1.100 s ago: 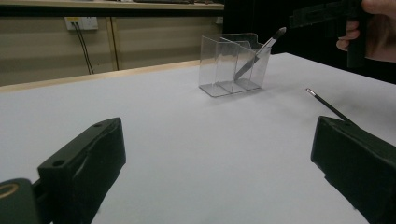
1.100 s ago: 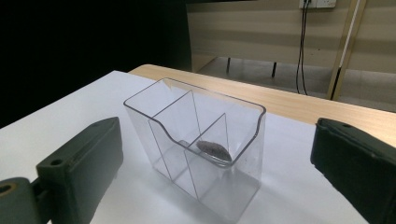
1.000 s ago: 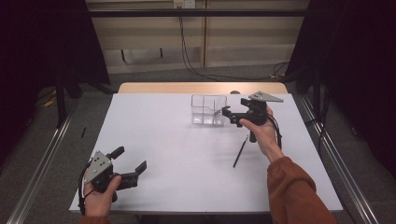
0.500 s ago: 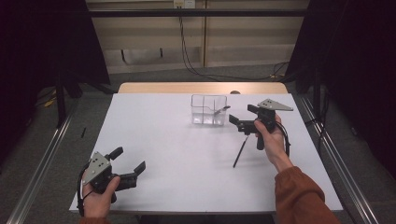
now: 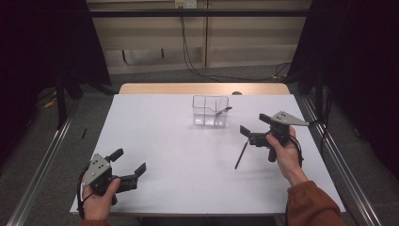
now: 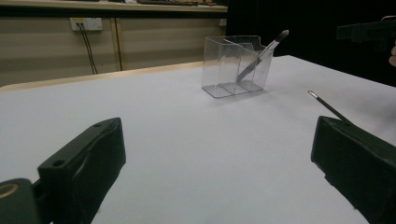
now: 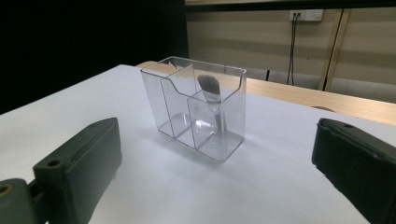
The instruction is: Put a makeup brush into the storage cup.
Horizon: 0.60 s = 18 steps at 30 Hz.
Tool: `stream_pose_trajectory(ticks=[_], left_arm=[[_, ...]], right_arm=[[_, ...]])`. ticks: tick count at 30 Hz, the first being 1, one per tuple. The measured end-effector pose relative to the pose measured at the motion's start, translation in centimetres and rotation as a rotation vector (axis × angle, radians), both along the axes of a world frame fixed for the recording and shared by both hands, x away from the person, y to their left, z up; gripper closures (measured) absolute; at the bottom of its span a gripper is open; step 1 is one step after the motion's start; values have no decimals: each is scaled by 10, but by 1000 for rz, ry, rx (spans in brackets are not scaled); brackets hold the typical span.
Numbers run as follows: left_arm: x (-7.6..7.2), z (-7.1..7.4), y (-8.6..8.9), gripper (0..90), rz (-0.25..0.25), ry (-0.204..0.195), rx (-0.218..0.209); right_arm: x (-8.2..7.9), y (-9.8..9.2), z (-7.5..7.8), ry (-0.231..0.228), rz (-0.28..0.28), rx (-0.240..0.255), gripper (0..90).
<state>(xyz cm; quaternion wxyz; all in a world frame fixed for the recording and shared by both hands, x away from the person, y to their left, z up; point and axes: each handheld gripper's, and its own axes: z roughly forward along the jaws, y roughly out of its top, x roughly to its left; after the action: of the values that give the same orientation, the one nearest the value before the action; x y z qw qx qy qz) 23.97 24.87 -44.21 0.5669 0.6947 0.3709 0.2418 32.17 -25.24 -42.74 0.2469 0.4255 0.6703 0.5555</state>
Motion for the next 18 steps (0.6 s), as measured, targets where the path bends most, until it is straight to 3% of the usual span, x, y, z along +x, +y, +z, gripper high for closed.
stream_pose_trajectory(ticks=[11, 18], left_arm=[[1, 0, 1, 31, -1, 3, -2], [0, -2, 5, 31, 10, 5, -4]], right_arm=[[-32, -19, -6, 3, -11, 0, 15], [-48, -28, -15, 12, -28, -25, 17]])
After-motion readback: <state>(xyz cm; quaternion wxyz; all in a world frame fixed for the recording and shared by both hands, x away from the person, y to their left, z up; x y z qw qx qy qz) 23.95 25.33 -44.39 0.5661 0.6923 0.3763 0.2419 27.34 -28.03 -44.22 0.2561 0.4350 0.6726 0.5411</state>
